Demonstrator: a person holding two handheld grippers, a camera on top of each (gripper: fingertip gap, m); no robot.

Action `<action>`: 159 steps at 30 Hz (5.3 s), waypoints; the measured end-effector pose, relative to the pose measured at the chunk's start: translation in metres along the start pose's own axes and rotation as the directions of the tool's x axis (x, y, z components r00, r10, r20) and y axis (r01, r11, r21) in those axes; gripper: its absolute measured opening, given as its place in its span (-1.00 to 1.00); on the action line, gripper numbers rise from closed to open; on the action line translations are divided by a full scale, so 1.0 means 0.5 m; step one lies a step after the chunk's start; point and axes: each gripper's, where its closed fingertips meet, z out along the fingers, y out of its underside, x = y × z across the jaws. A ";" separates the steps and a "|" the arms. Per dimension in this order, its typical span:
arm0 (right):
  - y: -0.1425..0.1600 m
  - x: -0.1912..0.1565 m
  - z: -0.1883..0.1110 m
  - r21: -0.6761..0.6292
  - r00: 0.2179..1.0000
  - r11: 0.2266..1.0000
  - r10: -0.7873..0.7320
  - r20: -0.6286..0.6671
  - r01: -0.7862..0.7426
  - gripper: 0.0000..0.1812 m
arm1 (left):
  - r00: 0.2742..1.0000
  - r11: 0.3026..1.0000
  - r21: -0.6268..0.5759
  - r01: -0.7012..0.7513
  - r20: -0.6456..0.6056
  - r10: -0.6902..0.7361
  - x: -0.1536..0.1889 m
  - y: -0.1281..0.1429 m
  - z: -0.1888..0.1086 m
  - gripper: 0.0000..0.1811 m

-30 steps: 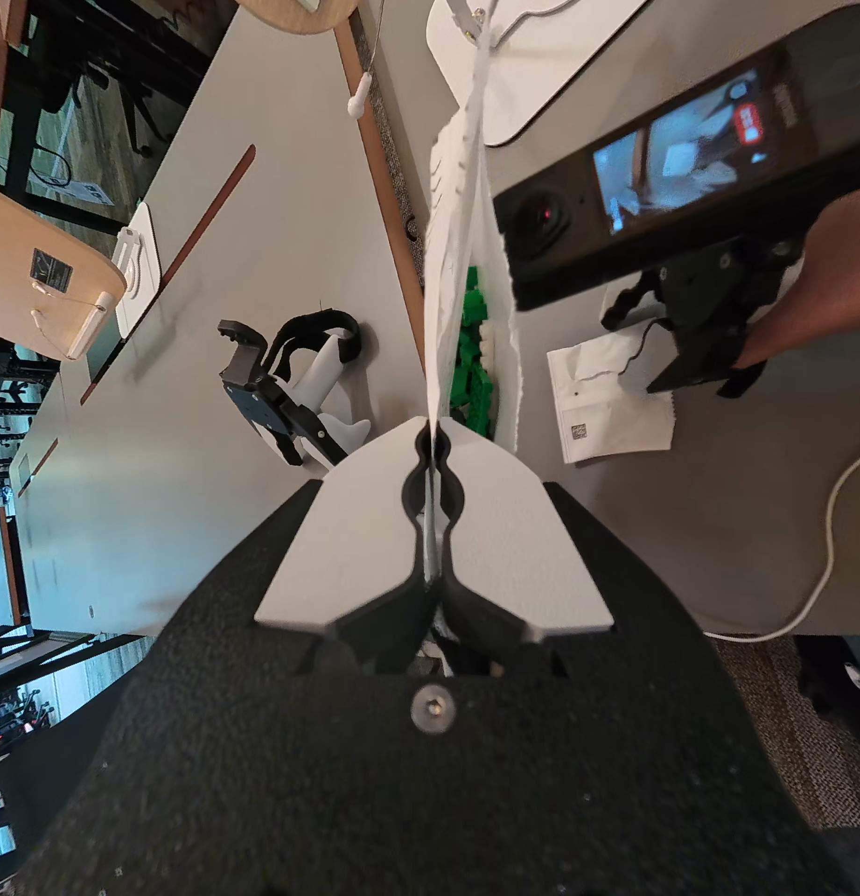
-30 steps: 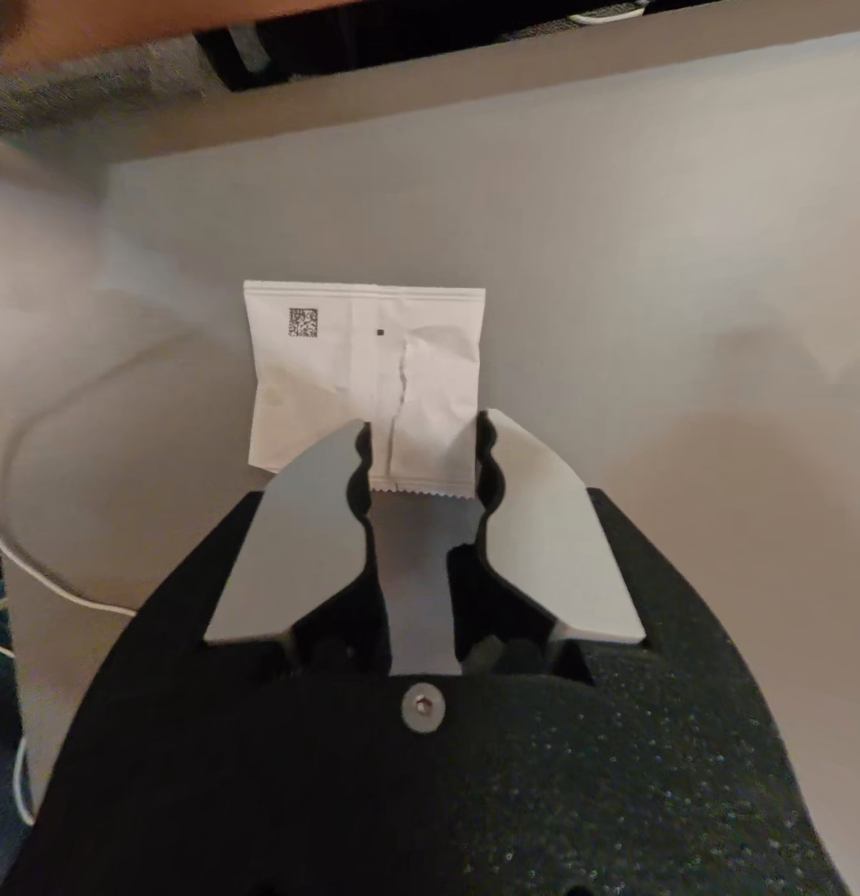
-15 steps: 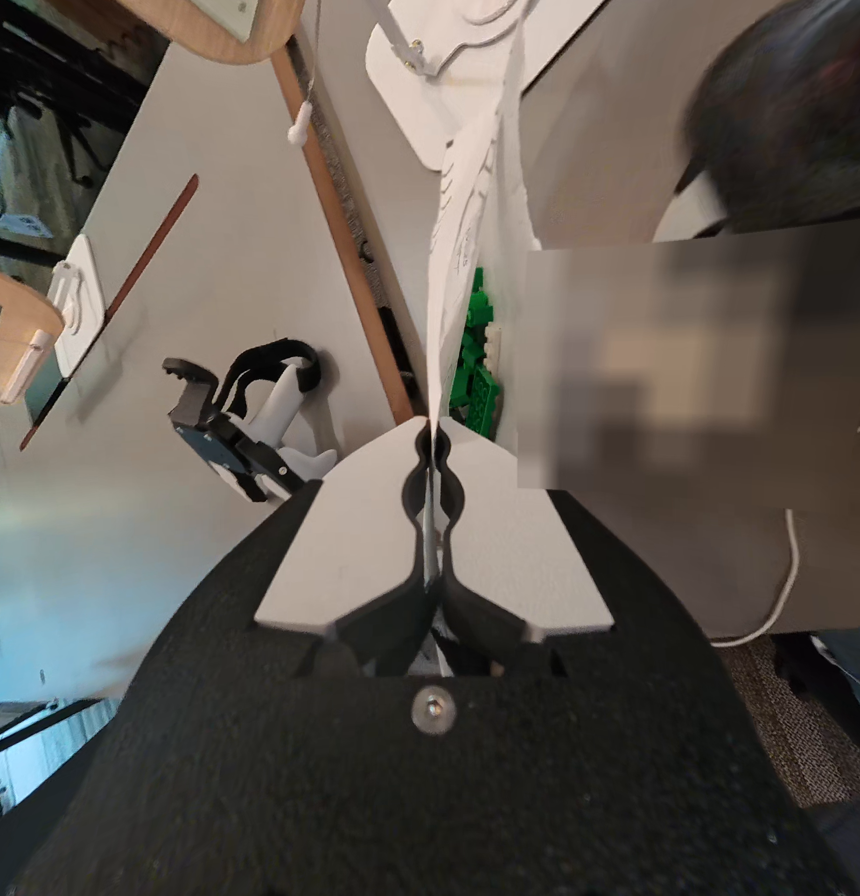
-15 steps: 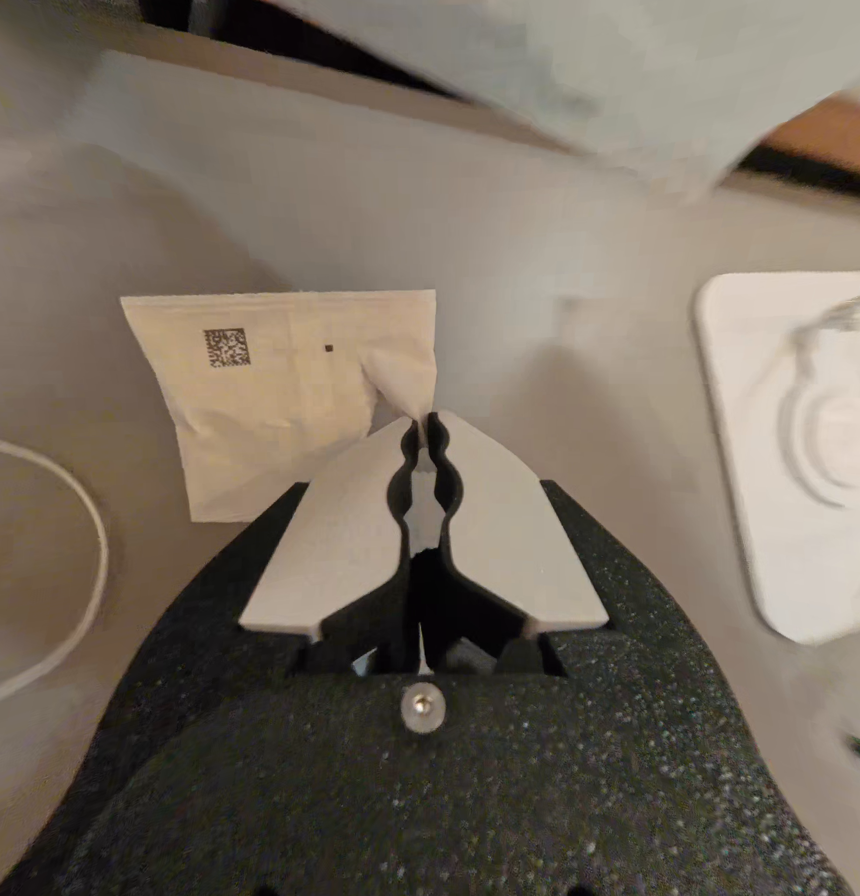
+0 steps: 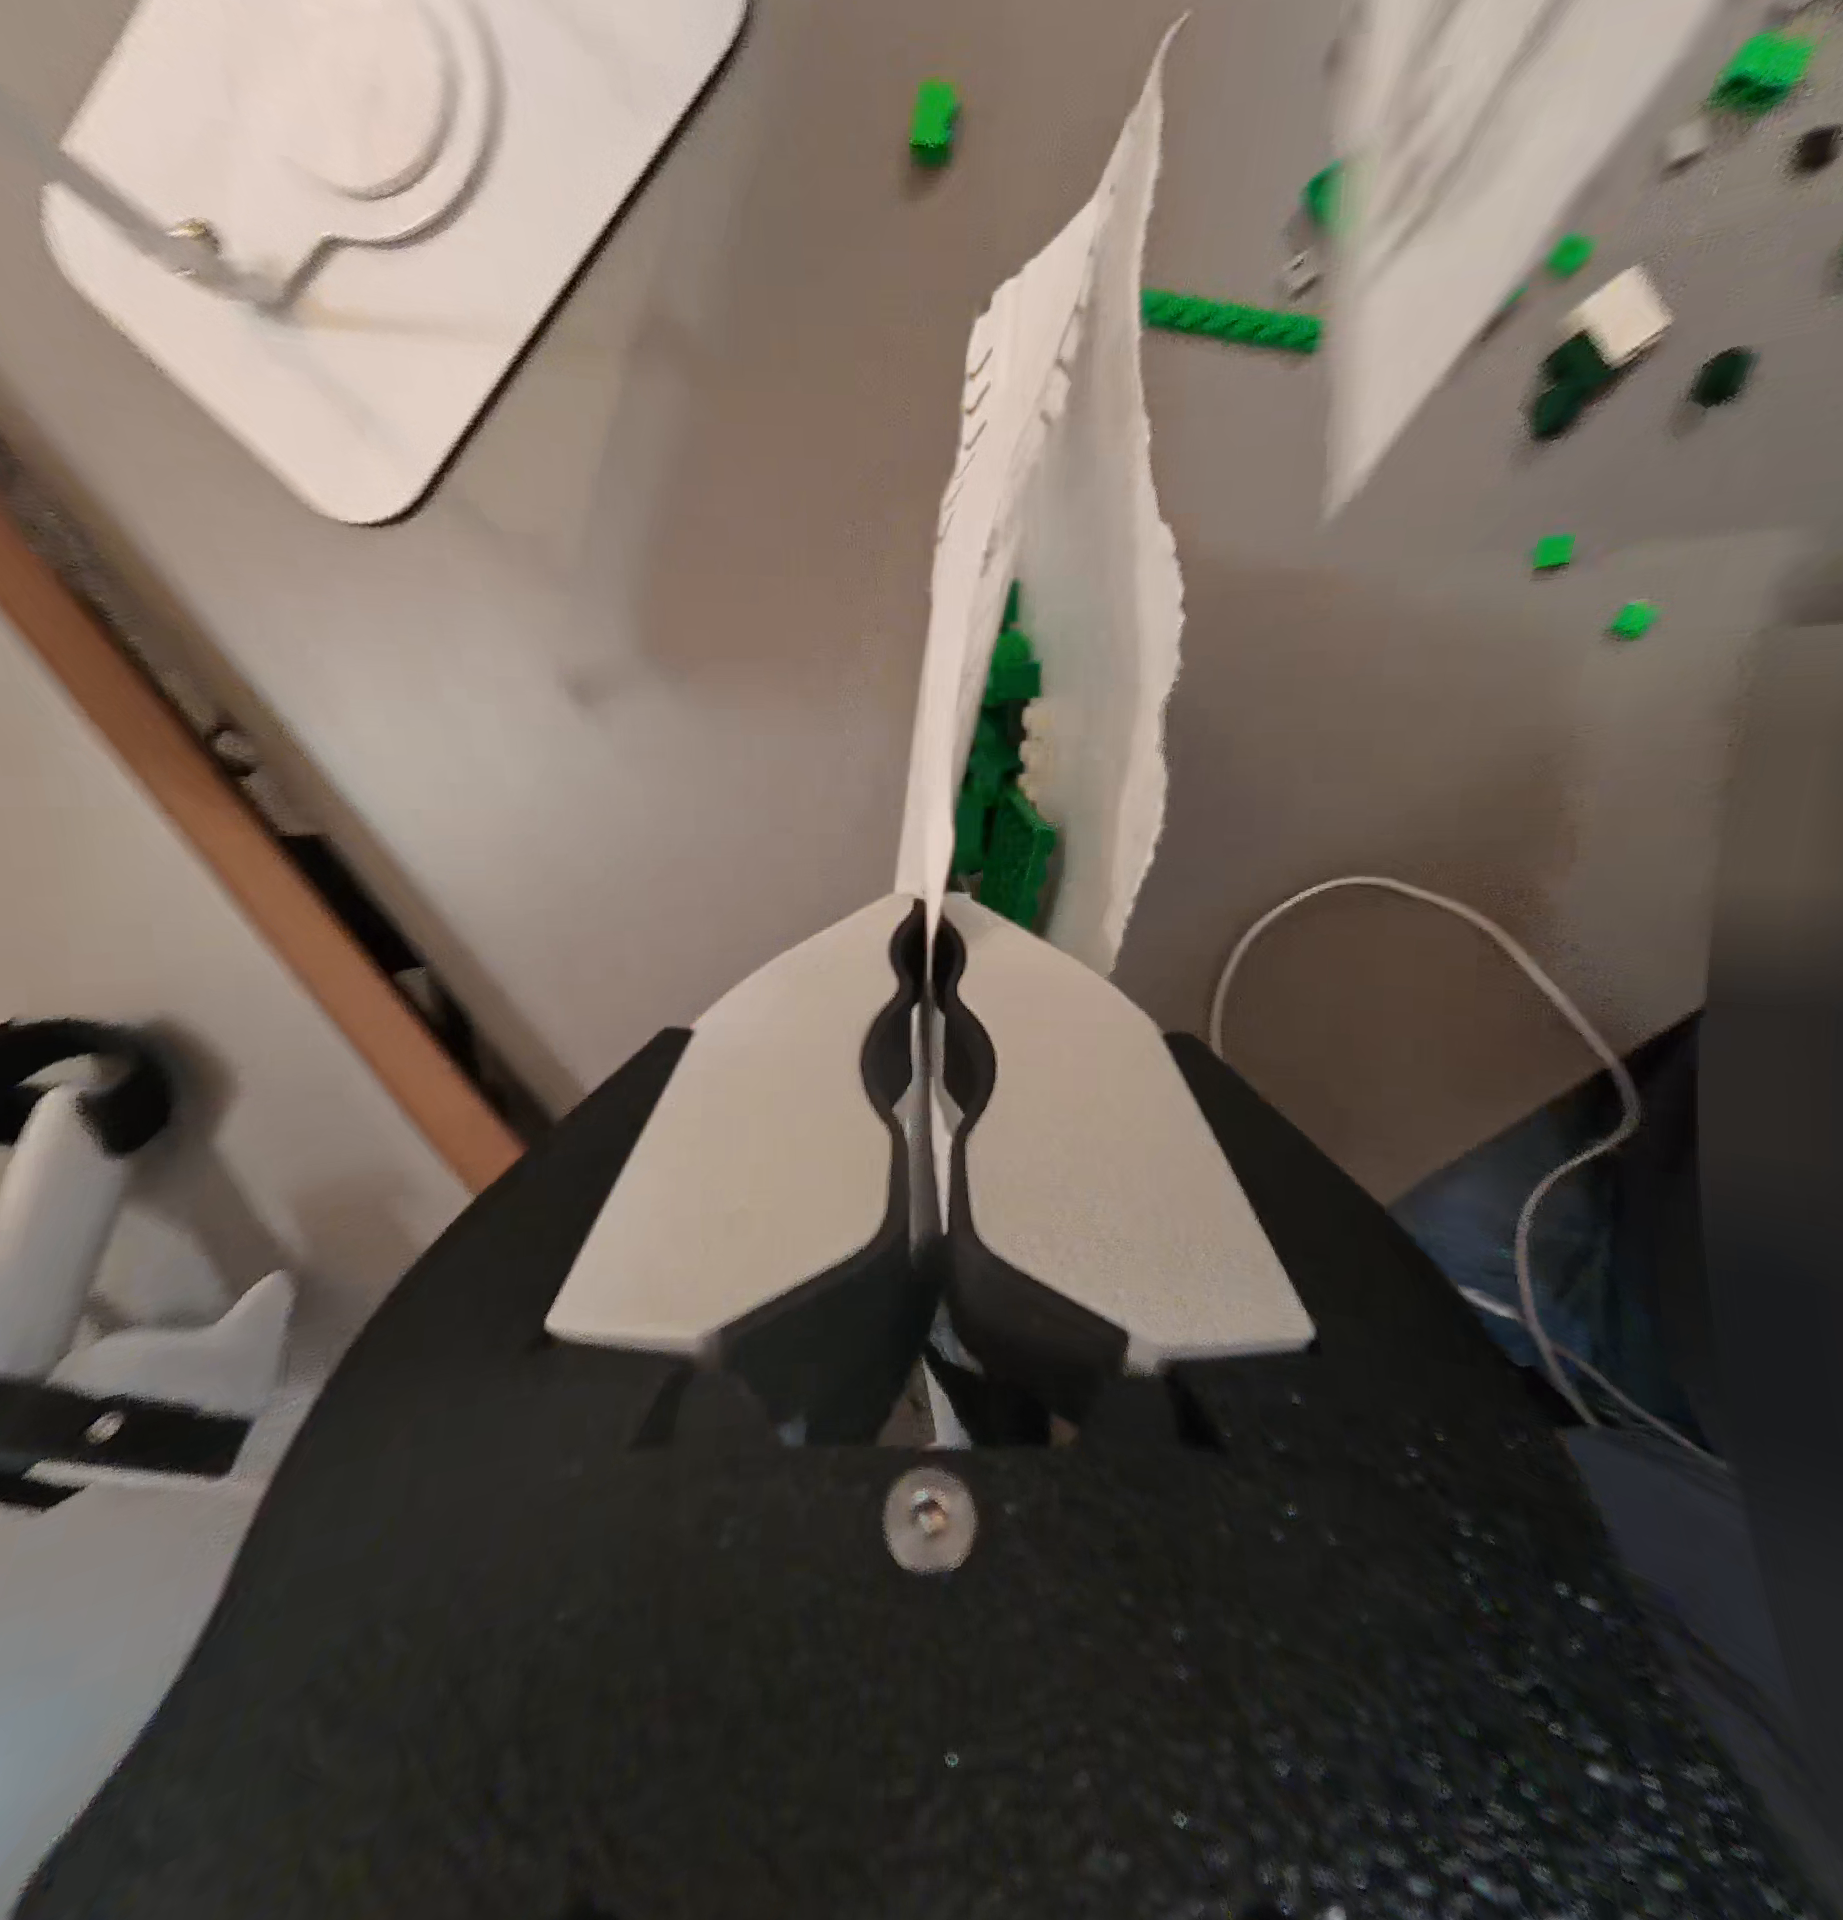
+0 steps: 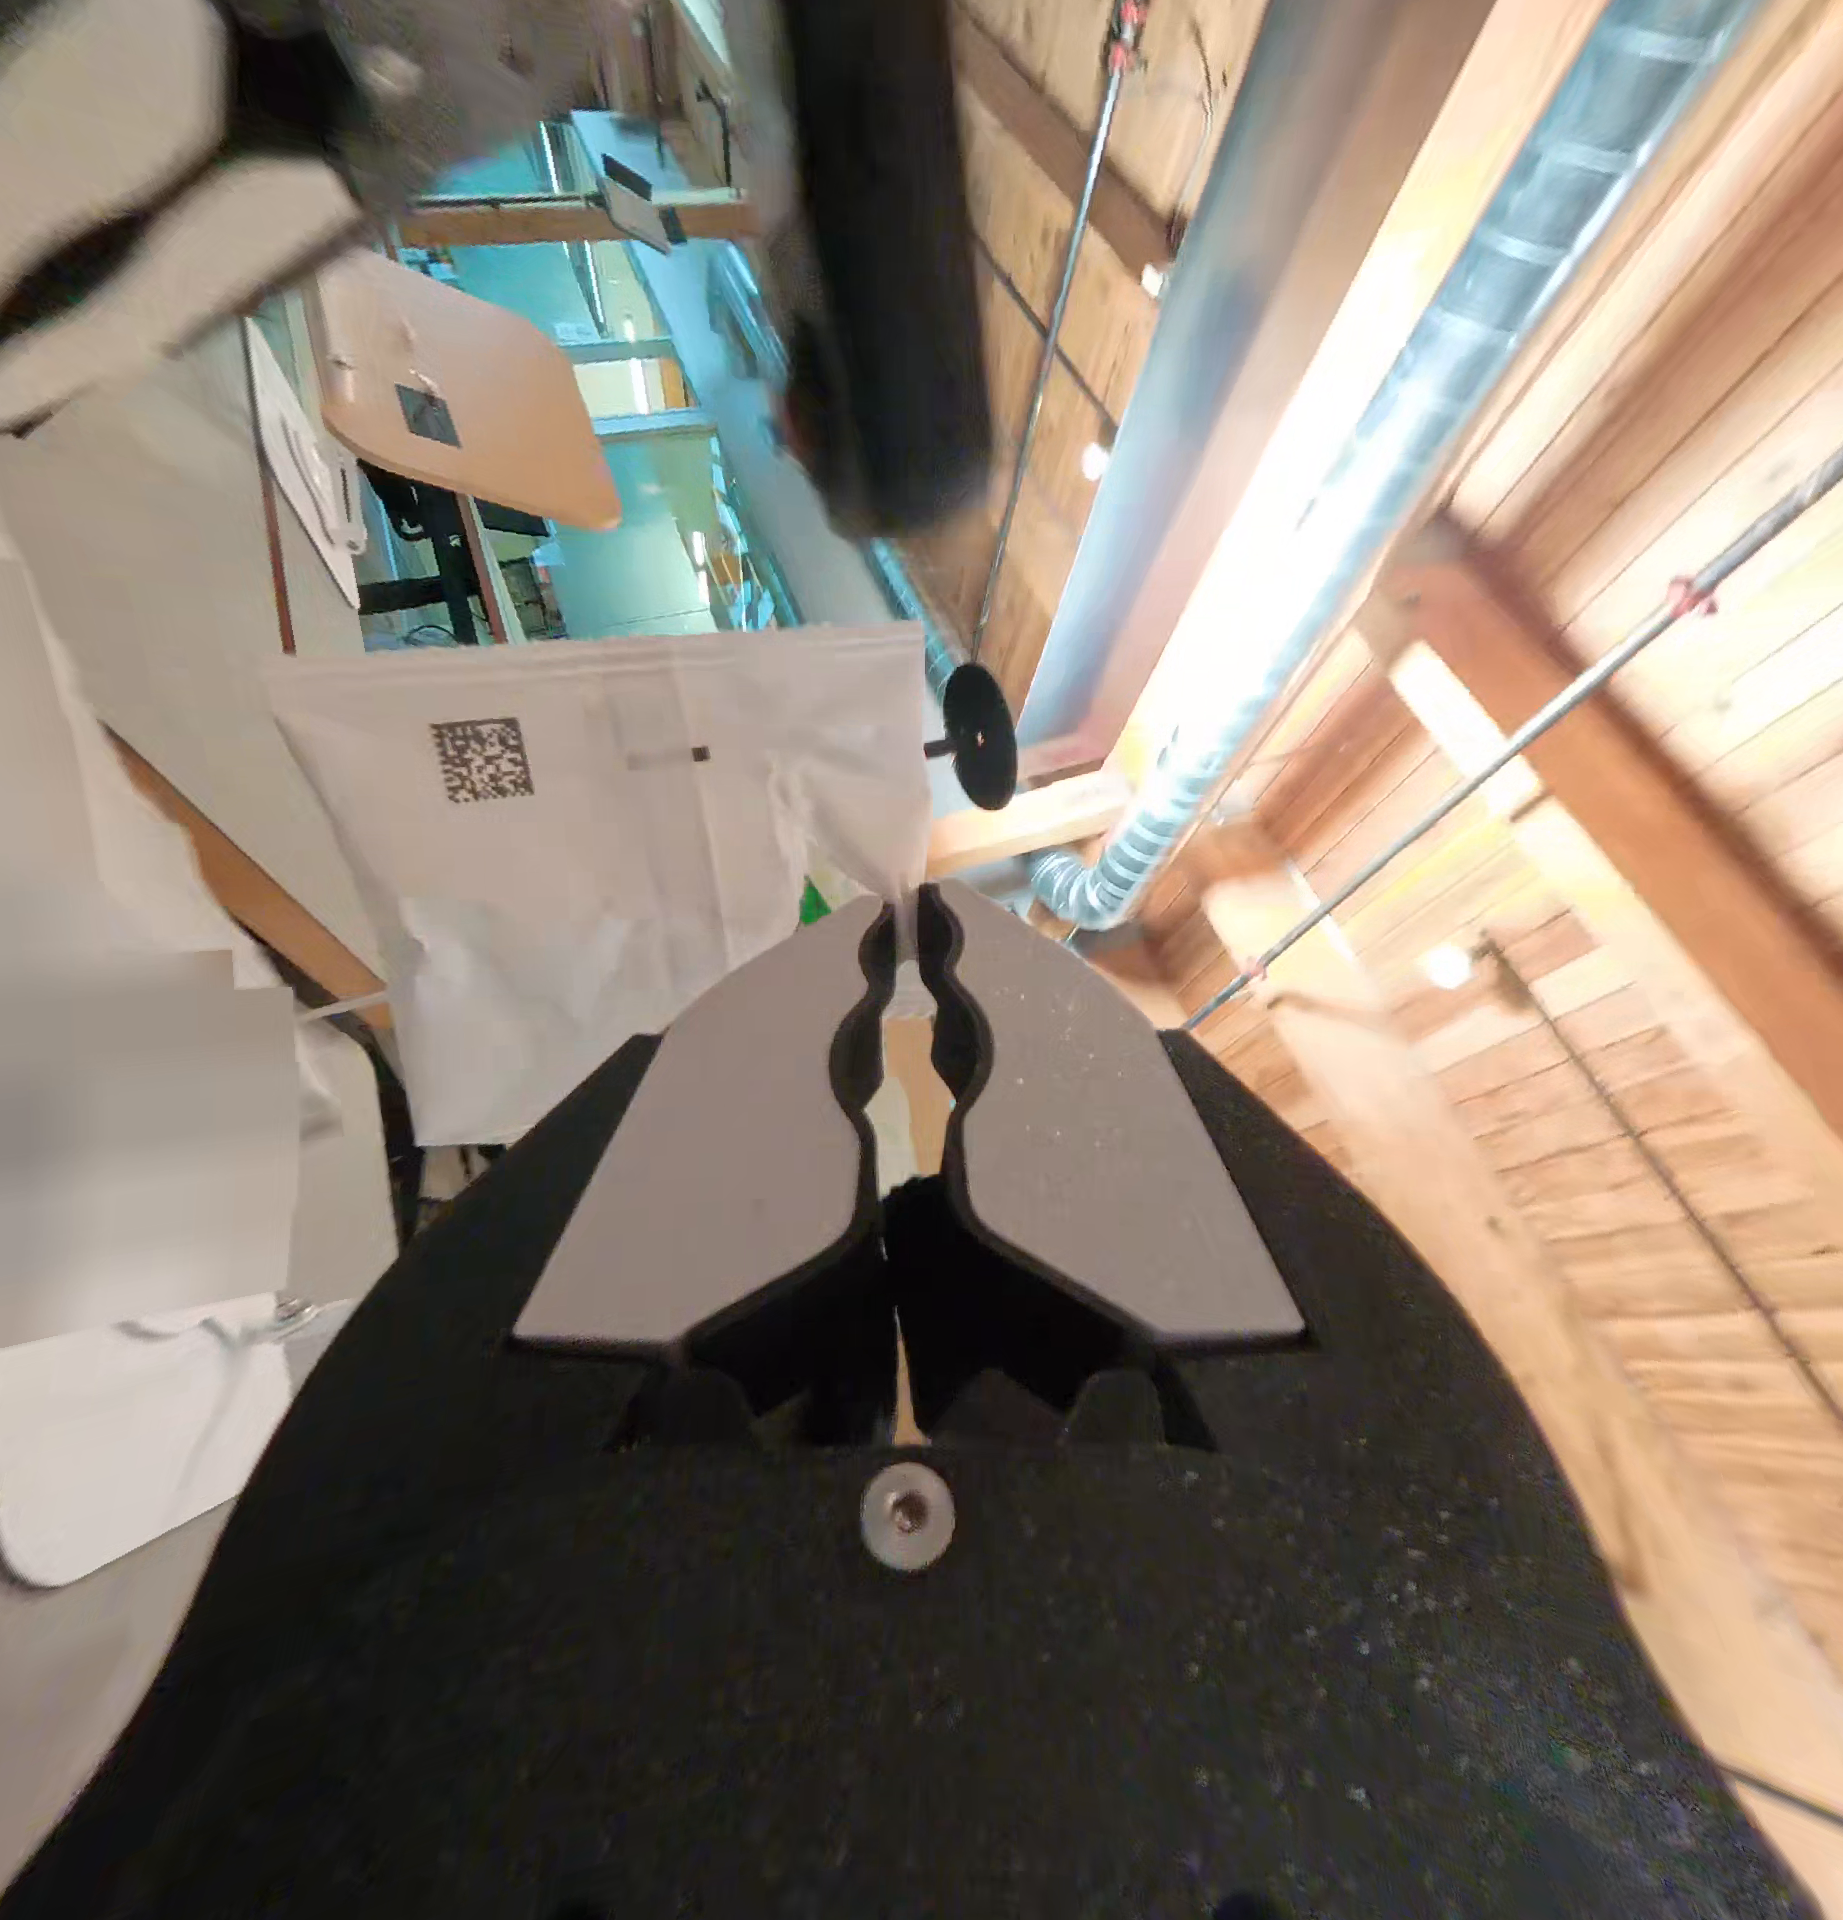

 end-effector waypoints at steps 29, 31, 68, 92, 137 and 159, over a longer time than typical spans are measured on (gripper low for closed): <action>-0.012 -0.105 0.009 0.011 0.878 0.887 0.458 -0.138 -0.461 -0.96 | 0.940 0.964 0.027 0.264 -0.233 -0.250 0.006 0.005 0.052 -1.00; -0.011 -0.110 0.016 0.007 0.878 0.887 0.457 -0.142 -0.461 -0.96 | 0.938 0.964 0.031 0.265 -0.242 -0.249 0.007 0.003 0.053 -1.00; -0.051 -0.229 -0.068 -0.116 0.381 0.930 0.254 0.889 -0.348 -0.64 | 0.962 0.985 -0.015 0.174 -0.210 -0.173 0.010 -0.002 0.060 -1.00; -0.036 -0.268 -0.061 -0.293 0.082 0.889 0.341 0.937 -0.352 -0.99 | 0.972 0.995 0.055 0.081 -0.224 -0.067 0.026 -0.022 0.051 -1.00; 0.115 -0.304 -0.145 -0.604 -0.217 0.425 0.668 0.712 -0.674 -0.99 | 0.977 0.802 0.582 0.136 0.057 -0.207 -0.045 -0.012 0.098 -0.22; 0.138 -0.153 -0.195 -0.548 -0.010 0.385 0.812 0.583 -0.743 -0.98 | 0.997 0.598 0.799 0.067 -0.083 0.000 0.064 -0.102 -0.040 -1.00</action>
